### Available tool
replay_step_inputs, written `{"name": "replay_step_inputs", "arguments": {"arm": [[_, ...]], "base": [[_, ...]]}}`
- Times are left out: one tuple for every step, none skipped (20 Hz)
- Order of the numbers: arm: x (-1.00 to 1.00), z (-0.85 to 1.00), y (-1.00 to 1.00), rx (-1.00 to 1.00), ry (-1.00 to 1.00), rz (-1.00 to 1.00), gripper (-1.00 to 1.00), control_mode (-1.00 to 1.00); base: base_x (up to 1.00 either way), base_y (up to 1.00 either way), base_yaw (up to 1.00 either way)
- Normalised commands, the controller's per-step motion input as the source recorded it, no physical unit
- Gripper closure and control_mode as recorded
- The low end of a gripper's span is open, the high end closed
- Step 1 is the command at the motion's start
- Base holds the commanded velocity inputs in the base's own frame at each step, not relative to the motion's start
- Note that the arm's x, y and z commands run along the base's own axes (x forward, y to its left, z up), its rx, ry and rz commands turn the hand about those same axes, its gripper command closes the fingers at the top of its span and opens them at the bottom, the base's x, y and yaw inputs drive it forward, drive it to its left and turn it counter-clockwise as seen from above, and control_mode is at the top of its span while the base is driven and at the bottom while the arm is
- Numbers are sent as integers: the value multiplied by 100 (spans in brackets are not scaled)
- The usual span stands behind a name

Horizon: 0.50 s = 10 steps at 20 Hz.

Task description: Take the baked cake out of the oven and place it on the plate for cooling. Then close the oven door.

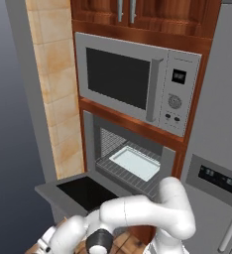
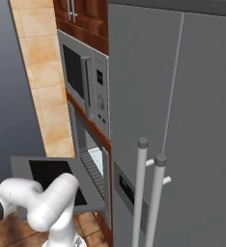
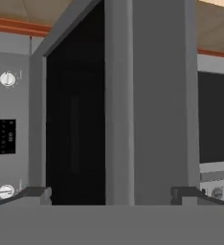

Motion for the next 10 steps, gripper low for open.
{"name": "replay_step_inputs", "arguments": {"arm": [[34, -30, -17, -9, -5, 0, -100, -100], [36, -32, -15, -9, -4, 0, -100, -100], [36, -29, -16, -8, -3, 0, -100, -100], [36, -29, -14, -9, -3, 0, -100, -100], [36, -28, -14, -8, -3, 0, -100, -100], [33, -28, -15, -8, -4, 0, -100, -100], [33, -27, -14, -8, -4, 0, -100, -100], [34, -26, -16, -8, -4, 0, -100, -100], [34, -27, -15, -8, -4, 0, -100, -100], [36, -26, -16, -8, -3, 0, -100, -100]], "base": [[0, 0, 0], [0, 0, 0], [0, 0, 0], [0, 0, 0], [0, 0, 0], [0, 0, 0], [0, 0, 0], [0, 0, 0], [0, 0, 0], [0, 0, 0]]}}
